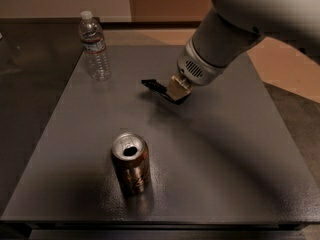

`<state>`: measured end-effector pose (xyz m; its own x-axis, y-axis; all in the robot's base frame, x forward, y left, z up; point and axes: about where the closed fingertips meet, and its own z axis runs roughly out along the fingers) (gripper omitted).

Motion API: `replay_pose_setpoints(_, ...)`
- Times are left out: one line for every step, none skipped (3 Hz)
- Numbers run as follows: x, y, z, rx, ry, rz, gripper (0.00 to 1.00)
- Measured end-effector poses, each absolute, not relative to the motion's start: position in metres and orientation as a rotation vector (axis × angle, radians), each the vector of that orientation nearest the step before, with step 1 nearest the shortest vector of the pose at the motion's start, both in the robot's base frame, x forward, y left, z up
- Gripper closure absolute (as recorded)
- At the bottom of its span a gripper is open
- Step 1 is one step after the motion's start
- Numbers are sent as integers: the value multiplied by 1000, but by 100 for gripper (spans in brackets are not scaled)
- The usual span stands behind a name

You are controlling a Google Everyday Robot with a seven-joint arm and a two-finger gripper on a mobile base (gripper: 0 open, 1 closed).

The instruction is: Move rxbar chocolate near orange can

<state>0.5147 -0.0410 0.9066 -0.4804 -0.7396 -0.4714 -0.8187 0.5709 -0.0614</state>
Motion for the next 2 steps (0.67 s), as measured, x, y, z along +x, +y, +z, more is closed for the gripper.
replay_pose_setpoints(483, -34, 912, -1339, 2298, 241, 100)
replay_pose_setpoints(461, -32, 914, -1442, 2231, 277, 100)
